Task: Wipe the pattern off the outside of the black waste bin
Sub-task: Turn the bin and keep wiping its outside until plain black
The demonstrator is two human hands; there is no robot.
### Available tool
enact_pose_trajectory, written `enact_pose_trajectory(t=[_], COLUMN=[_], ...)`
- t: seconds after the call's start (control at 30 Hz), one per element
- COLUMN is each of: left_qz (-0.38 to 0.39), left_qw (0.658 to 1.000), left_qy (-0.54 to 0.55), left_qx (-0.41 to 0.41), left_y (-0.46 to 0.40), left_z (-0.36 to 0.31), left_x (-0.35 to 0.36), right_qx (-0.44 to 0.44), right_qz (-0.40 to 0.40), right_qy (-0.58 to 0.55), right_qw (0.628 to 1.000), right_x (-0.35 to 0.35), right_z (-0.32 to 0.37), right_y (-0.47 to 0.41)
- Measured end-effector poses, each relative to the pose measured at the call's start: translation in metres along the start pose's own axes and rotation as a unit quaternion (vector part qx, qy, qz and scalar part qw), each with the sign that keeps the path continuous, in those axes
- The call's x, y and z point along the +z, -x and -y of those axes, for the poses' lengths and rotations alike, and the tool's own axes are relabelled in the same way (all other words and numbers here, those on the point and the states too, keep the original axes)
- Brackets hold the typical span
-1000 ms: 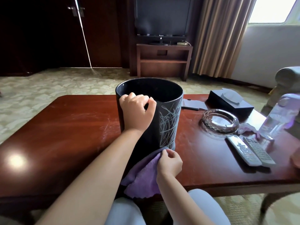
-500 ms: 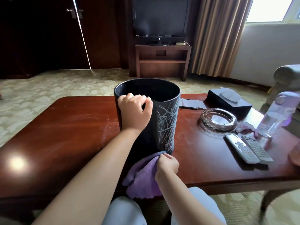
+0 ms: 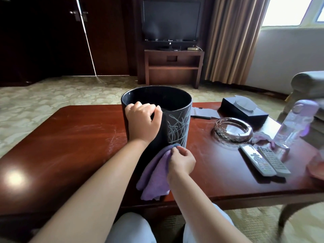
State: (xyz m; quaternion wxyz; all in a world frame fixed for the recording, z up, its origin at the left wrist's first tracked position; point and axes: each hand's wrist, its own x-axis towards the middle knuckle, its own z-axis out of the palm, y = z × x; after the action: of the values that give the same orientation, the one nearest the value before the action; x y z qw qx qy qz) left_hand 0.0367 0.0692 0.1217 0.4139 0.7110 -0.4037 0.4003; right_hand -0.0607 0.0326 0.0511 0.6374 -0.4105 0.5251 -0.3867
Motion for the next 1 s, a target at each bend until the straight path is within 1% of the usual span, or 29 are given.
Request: enact_pose_trajectory(t=[0.2,0.3,0.37,0.5,0.67,0.77,0.87,0.9,1.0], left_qz=[0.007,0.005,0.007,0.011,0.008,0.012,0.019,0.021,0.018], left_qw=[1.0,1.0,1.0,1.0,1.0,1.0,1.0,1.0,1.0], left_qy=[0.003,0.004,0.002,0.001,0.0,-0.002,-0.003,-0.002,0.008], left_qx=[-0.002,-0.003,-0.005,-0.002,-0.003,0.001,-0.007,-0.009,-0.011], left_y=[0.0,0.0,0.0,0.0,0.0,0.0,0.0,0.0,0.0], left_z=[-0.001,-0.002,-0.001,0.0,-0.001,-0.001,0.0,-0.001,-0.001], left_x=[-0.001,-0.002,-0.002,-0.002,-0.002,-0.003,-0.003,-0.003,-0.004], right_qx=[0.056,0.007,-0.018,-0.022,-0.119,-0.126,-0.077,-0.075,-0.119], right_qz=[-0.02,-0.001,0.009,0.009,0.035,0.04,0.028,0.024,0.026], right_qy=[-0.051,-0.061,-0.046,-0.006,-0.022,-0.011,0.005,0.001,-0.031], right_qw=[0.997,0.998,0.999,1.0,0.992,0.991,0.997,0.997,0.992], right_x=[0.001,0.007,0.007,0.0,0.007,0.003,-0.004,-0.004,0.002], right_z=[0.003,0.019,0.02,0.009,0.038,0.031,0.01,0.01,0.033], right_y=[0.011,0.013,0.014,0.017,0.024,0.026,0.024,0.024,0.027])
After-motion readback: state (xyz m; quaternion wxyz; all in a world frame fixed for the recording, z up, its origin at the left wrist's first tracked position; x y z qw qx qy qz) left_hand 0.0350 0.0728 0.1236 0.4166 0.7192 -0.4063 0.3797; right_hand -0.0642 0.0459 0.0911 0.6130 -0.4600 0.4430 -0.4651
